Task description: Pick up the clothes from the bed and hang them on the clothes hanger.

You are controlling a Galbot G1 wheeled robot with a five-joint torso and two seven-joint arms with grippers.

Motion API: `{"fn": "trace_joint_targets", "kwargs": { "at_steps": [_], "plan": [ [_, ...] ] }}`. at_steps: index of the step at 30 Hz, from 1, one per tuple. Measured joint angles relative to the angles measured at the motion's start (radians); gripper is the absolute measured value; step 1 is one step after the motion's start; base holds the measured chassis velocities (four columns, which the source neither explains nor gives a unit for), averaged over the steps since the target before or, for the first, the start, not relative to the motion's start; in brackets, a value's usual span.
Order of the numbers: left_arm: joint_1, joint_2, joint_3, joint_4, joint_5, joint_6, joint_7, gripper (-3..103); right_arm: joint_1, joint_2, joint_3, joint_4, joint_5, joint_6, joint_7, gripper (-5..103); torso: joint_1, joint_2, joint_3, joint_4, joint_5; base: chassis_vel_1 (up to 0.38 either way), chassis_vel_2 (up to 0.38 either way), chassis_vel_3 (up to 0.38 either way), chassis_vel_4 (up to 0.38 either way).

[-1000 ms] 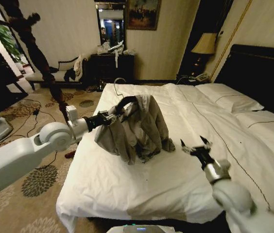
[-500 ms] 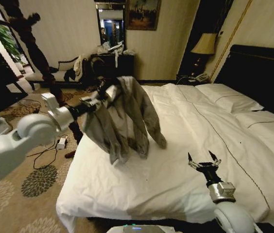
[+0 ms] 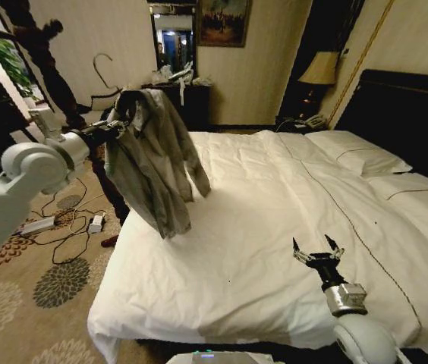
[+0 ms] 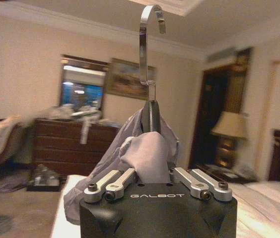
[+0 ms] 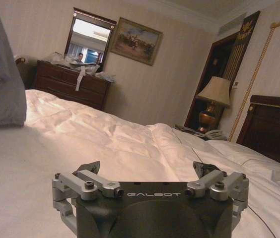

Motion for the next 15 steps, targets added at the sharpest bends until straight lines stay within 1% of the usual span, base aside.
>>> {"fn": "trace_joint_targets", "kwargs": {
  "at_steps": [2, 3, 6, 7, 8, 10, 12, 13, 15],
  "plan": [
    [-0.072, -0.04, 0.034, 0.058, -0.007, 0.011, -0.025, 15, 0.0, 0.0, 0.0, 0.0, 0.0, 0.0, 0.0, 100, 0.0, 0.0, 0.0, -0.0004, 0.0005, 0.0, 0.0, 0.0, 0.0],
    [-0.072, -0.04, 0.034, 0.058, -0.007, 0.011, -0.025, 15, 0.0, 0.0, 0.0, 0.0, 0.0, 0.0, 0.0, 100, 0.0, 0.0, 0.0, -0.0004, 0.0005, 0.0, 0.0, 0.0, 0.0],
    [-0.199, -0.102, 0.117, 0.156, -0.008, 0.024, -0.048, 15, 0.0, -0.001, 0.0, 0.0, 0.001, -0.001, 0.001, 100, 0.0, 0.0, 0.0, -0.0004, 0.0008, 0.0, 0.0, 0.0, 0.0],
    [-0.232, -0.123, 0.14, 0.186, -0.009, 0.029, -0.057, 15, 0.0, -0.001, 0.0, 0.001, 0.001, -0.001, 0.001, 100, 0.0, 0.0, 0.0, -0.0001, 0.0007, 0.0, 0.0, 0.0, 0.0],
    [-0.232, -0.123, 0.14, 0.186, -0.009, 0.029, -0.057, 15, 0.0, -0.001, 0.0, 0.001, 0.001, -0.001, 0.001, 100, 0.0, 0.0, 0.0, -0.0001, 0.0007, 0.0, 0.0, 0.0, 0.0],
    [-0.292, -0.17, 0.181, 0.262, -0.011, 0.042, -0.082, 15, 0.001, -0.001, -0.001, 0.001, 0.001, -0.001, 0.001, 100, 0.0, 0.0, 0.0, -0.0005, 0.0006, 0.0, 0.0, 0.0, 0.0],
    [-0.348, -0.218, 0.212, 0.35, -0.004, 0.051, -0.094, 15, 0.001, -0.001, -0.001, 0.001, 0.001, -0.001, 0.001, 100, 0.0, 0.0, 0.0, -0.0006, 0.0005, 0.0, 0.0, 0.0, 0.0],
    [-0.348, -0.218, 0.212, 0.35, -0.004, 0.051, -0.094, 15, 0.001, -0.001, -0.001, 0.001, 0.001, -0.001, 0.001, 100, 0.0, 0.0, 0.0, -0.0006, 0.0005, 0.0, 0.0, 0.0, 0.0],
    [-0.384, -0.245, 0.226, 0.411, 0.004, 0.062, -0.101, 15, 0.001, -0.001, -0.001, 0.001, 0.001, -0.001, 0.001, 100, 0.0, 0.0, 0.0, -0.0006, 0.0005, 0.0, 0.0, 0.0, 0.0]
  ]
}}
